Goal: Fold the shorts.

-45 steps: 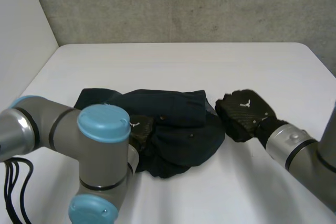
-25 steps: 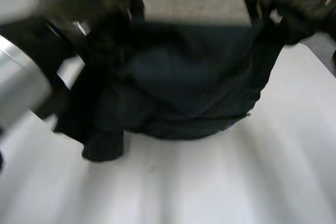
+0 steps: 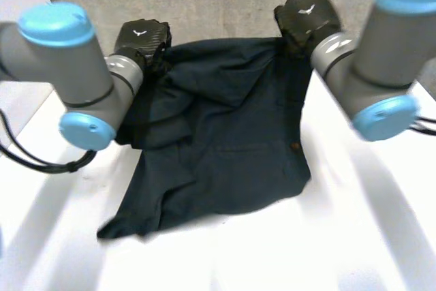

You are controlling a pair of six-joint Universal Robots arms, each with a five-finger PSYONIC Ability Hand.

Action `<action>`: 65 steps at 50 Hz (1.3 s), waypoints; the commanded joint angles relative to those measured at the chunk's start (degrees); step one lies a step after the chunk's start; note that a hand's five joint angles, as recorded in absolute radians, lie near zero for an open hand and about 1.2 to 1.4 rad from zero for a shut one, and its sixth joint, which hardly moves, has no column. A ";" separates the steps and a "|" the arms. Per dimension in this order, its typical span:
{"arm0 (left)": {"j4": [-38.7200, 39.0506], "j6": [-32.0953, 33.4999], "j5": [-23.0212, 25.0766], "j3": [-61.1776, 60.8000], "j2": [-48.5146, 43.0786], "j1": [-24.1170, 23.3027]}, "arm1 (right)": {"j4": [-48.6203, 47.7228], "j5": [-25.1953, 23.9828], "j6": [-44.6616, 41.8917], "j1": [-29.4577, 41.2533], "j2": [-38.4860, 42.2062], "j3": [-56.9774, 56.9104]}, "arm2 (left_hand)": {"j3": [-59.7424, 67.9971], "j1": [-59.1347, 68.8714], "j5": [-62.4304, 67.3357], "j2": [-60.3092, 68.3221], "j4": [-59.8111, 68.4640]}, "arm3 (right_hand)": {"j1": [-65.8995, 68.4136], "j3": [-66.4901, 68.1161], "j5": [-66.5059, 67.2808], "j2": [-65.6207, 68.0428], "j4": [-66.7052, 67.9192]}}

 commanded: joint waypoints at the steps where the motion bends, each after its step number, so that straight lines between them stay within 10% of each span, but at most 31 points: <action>1: 12.84 3.26 -2.36 6.72 -9.77 0.18 | -16.87 5.63 -11.94 1.85 13.19 -4.64 | -45.03 -43.66 -43.01 -45.24 -45.21 | -45.79 -57.90 -56.16 -57.26 -58.27; 13: 11.53 5.72 -8.17 -9.34 2.95 0.97 | 0.96 6.96 -8.71 1.68 4.33 2.54 | -52.35 -50.99 -50.34 -52.56 -52.54 | -45.79 -57.90 -56.16 -57.26 -58.27; 22: 4.52 5.02 -6.41 -36.49 22.20 -3.32 | 9.85 -2.88 -5.62 1.59 -10.00 28.90 | -50.12 -48.75 -48.10 -50.33 -50.30 | -45.79 -57.90 -56.16 -57.26 -58.27; 36: 4.31 1.59 -7.72 -49.00 21.88 -7.29 | -6.93 -7.19 -1.23 1.50 -20.29 58.17 | -48.94 -47.57 -46.93 -49.15 -49.13 | -12.43 -24.54 -22.80 -23.90 -24.90; 44: 12.76 2.47 -19.75 -42.25 10.91 -0.45 | -13.53 -8.51 -1.14 1.50 -20.12 61.88 | -49.44 -48.08 -47.43 -49.66 -49.63 | -16.26 -28.37 -26.64 -27.73 -28.74; 53: 12.14 6.68 -20.56 -35.29 2.18 9.23 | -19.33 -8.07 -0.97 1.41 -16.69 61.18 | -49.61 -48.25 -47.60 -49.83 -49.80 | -29.55 -41.66 -39.92 -41.02 -42.02; 65: 11.27 7.92 -19.15 -43.20 15.44 2.82 | -22.85 -6.49 -1.49 2.03 -9.75 54.51 | -51.46 -50.10 -49.45 -51.68 -51.65 | -28.56 -40.66 -38.93 -40.02 -41.03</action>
